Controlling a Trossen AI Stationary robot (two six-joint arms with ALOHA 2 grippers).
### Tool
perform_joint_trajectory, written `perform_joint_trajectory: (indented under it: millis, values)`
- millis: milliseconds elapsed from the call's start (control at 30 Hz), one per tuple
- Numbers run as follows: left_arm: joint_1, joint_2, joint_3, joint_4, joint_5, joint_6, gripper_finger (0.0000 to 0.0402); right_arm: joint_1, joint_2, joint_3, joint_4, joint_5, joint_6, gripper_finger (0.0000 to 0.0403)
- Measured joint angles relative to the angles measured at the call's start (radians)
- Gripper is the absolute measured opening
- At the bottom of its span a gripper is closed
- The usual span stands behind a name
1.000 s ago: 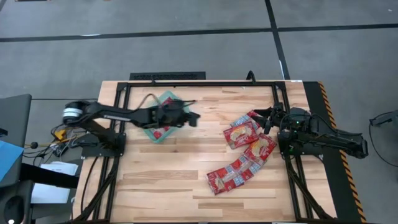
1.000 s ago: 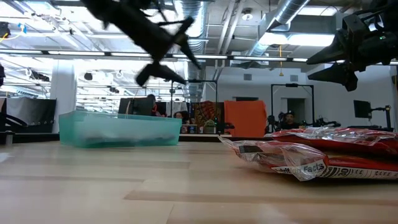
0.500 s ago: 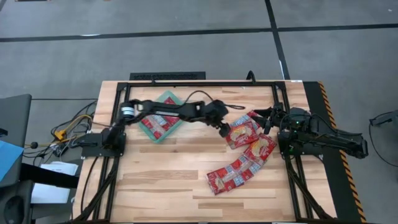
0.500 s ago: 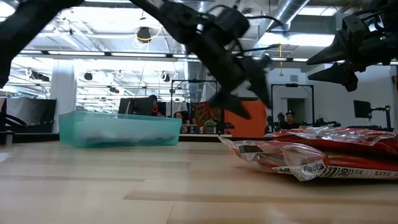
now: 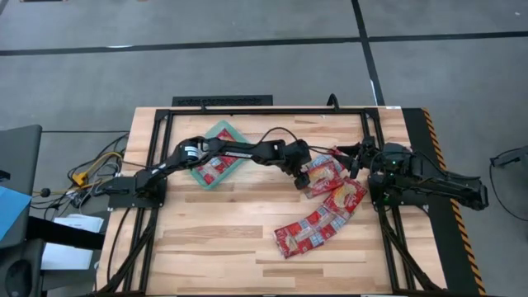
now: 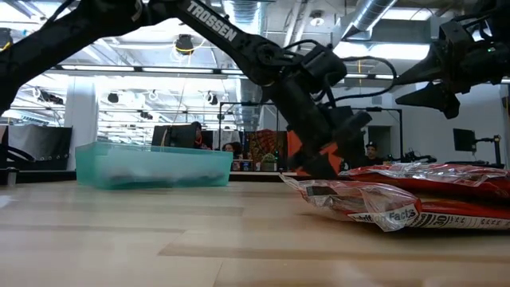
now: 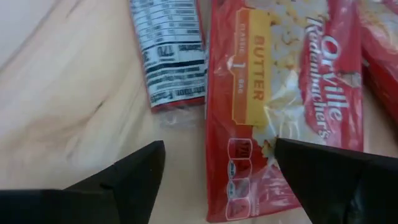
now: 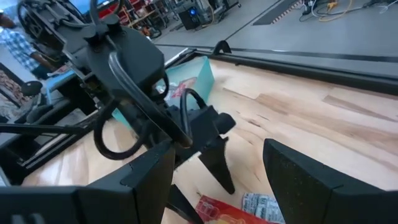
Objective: Sort popcorn bags into baskets
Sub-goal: Put the red popcorn bag into the blue bin
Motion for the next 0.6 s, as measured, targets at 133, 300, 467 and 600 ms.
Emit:
perform_joint_trajectory:
  millis: [133,300,467,600]
  values:
    - [-0.008,0.001,-0.007,-0.027,-0.013,0.013,0.0221,0.0,0.0,0.0,-0.006,0.0,0.0,0.027]
    - [-0.008,0.002,-0.008,-0.067,-0.01,-0.004,0.0099,0.0,0.0,0.0,-0.007,0.0,0.0,0.027]
    - [0.0,0.0,-0.008,-0.082,-0.007,-0.033,0.0011,0.0,0.0,0.0,-0.007,0.0,-0.001,0.027]
    - [0.017,-0.004,0.013,-0.129,0.03,-0.138,0.0004,0.0,0.0,0.0,-0.007,0.0,-0.003,0.027]
